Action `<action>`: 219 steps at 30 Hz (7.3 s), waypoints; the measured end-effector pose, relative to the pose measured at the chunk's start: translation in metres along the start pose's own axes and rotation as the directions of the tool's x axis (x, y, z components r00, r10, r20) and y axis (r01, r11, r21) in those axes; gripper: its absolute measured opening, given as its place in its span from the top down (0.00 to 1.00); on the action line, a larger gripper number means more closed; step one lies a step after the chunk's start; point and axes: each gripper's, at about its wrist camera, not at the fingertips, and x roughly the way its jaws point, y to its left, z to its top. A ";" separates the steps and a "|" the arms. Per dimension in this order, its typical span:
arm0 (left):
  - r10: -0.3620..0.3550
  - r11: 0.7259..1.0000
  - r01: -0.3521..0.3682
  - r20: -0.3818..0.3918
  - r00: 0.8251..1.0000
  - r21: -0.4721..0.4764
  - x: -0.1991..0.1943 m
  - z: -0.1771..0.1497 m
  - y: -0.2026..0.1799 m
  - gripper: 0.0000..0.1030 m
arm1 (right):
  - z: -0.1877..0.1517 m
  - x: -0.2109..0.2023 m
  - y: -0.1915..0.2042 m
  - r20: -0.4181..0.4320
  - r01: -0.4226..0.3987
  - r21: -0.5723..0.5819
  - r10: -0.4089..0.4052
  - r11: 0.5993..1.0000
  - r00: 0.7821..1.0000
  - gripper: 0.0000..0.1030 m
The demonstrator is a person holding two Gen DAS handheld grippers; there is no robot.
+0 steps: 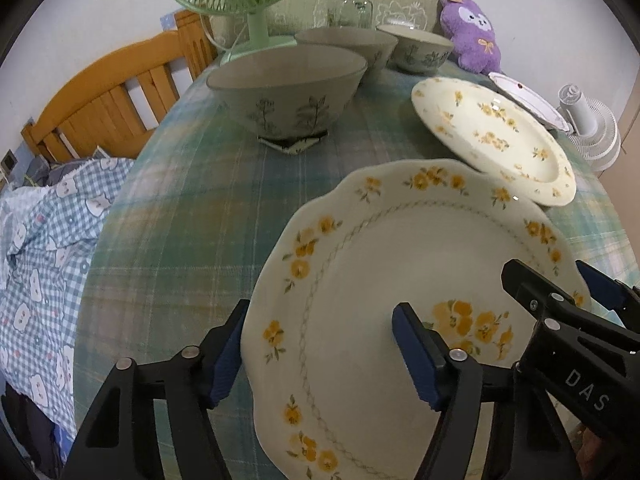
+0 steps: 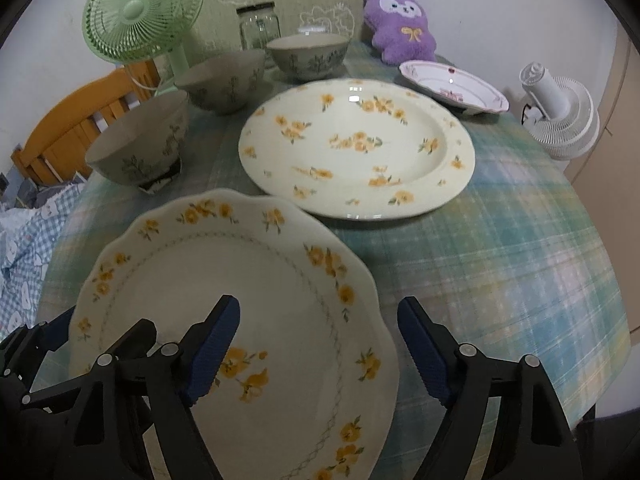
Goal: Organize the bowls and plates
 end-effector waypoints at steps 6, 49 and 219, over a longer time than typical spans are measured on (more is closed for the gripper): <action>-0.004 1.000 0.004 0.005 1.000 0.004 0.000 0.001 0.001 0.33 | -0.001 0.009 0.000 -0.045 0.019 0.012 -0.019 1.000 0.999 0.32; -0.048 0.997 0.044 0.068 0.997 0.057 -0.037 0.020 -0.007 0.44 | 0.013 -0.027 -0.009 -0.048 0.077 0.058 -0.074 0.995 0.996 0.34; 0.041 0.998 -0.039 0.040 0.998 -0.055 0.067 0.170 -0.120 0.22 | 0.185 0.066 -0.102 -0.006 -0.024 -0.054 0.024 0.998 1.000 0.22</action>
